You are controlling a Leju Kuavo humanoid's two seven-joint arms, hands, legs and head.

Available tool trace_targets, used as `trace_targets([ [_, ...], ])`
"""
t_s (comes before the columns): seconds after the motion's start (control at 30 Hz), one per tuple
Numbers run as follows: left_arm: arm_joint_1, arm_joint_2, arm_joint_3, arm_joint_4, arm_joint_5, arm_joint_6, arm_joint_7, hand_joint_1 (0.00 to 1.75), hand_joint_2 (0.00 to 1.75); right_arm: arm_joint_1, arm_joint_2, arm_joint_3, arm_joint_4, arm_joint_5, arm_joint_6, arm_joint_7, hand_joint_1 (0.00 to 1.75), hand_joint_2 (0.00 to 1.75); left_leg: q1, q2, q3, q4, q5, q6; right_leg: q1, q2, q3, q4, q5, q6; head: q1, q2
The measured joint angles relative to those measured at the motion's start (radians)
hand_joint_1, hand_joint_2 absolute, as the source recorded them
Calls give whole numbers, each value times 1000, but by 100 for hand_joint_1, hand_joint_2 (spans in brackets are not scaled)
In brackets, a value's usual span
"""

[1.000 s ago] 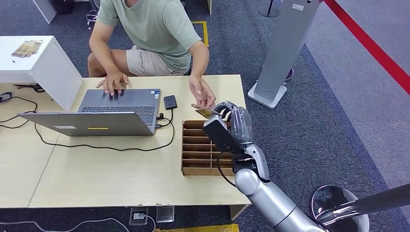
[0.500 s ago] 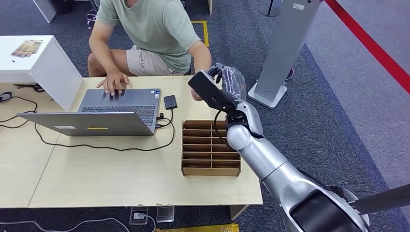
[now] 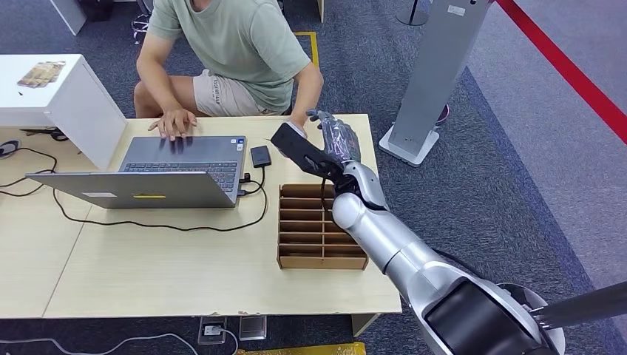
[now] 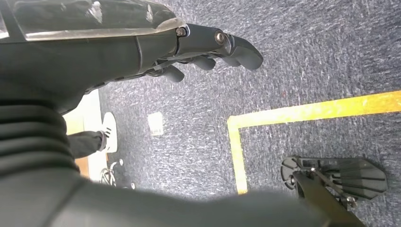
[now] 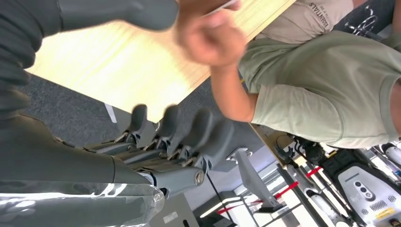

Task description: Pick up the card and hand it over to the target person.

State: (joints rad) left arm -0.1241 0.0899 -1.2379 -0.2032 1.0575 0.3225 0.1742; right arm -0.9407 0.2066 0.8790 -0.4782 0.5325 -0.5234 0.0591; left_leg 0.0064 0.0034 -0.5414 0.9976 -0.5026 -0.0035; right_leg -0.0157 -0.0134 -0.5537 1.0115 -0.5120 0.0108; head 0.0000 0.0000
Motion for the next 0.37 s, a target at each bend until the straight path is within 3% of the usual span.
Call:
trace_targets([
  [0.2,0,0,0,0,0,0,0,0,175,-1,0,0,0,0,1,0,0,175,0,0,0,0,0,0,0,0,0,0,0,0,0,0],
  [0.23,1,-1,12,0,12,5,1,0,175,27,-7,-32,-32,-32,2,-31,0,175,0,0,0,0,0,0,0,0,-1,0,0,0,0,0],
  [0.27,3,-1,24,0,24,9,4,0,175,81,-51,-72,-158,-118,21,-87,0,175,0,0,0,0,0,0,0,0,-1,0,0,0,0,0],
  [0.37,5,0,50,-2,49,17,11,0,175,288,-286,-143,-735,-337,91,-108,0,175,1,-5,0,-1,1,0,1,-5,3,-2,0,0,0,0],
])
